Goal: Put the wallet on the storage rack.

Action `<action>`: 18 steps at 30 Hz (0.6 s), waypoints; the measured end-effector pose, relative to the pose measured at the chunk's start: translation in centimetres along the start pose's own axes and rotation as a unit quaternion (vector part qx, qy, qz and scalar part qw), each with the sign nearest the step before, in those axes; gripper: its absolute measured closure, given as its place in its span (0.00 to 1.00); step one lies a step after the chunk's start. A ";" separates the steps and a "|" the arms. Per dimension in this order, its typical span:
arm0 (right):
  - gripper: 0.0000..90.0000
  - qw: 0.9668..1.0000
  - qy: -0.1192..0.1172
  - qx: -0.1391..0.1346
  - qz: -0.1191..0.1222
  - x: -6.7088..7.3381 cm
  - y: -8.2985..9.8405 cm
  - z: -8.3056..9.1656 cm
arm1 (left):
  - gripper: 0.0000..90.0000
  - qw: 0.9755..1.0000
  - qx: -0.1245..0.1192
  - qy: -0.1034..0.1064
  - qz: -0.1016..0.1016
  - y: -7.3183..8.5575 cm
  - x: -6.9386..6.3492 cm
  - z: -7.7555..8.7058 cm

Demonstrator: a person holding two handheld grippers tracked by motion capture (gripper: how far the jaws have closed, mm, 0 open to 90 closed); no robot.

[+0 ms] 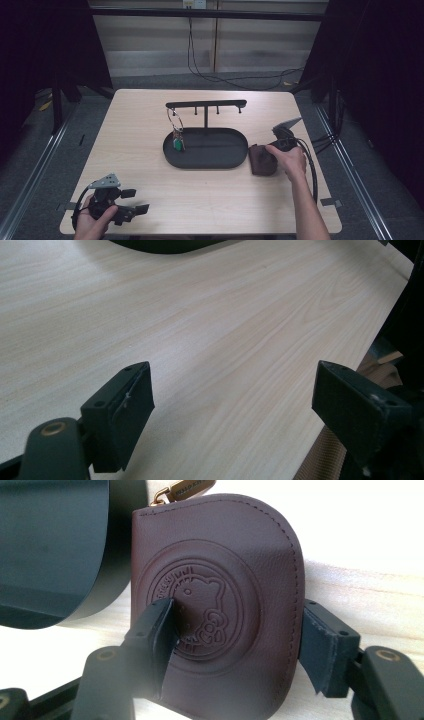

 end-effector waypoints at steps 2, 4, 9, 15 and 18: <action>0.42 1.000 -0.002 -0.001 0.000 0.0 -0.1 0.0 | 0.19 1.000 -0.001 0.000 0.001 0.0 -0.1 0.0; 0.52 1.000 -0.001 -0.010 -0.003 -0.2 -0.3 0.4 | 0.19 1.000 -0.003 0.000 0.003 -0.1 -0.1 0.1; 0.64 0.999 -0.010 -0.033 -0.013 -0.6 -0.2 1.0 | 0.19 1.000 -0.003 -0.003 -0.001 -0.1 0.0 0.0; 0.76 0.999 -0.004 -0.039 -0.010 -0.4 -0.3 1.6 | 0.19 1.000 -0.003 0.001 -0.004 -0.1 -0.1 0.0; 0.77 0.999 -0.004 -0.040 -0.012 -0.3 -0.3 1.7 | 0.19 1.000 -0.006 0.000 0.003 -0.1 0.2 0.2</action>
Point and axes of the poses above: each handheld gripper's, and its own axes: z roughly backward along the jaws, y roughly out of its underside, x roughly to its left, the point moved 10 cm from there along -z, roughly forward along the jaws, and after that the axes turned 15 degrees about -y, right-handed, at the moved point
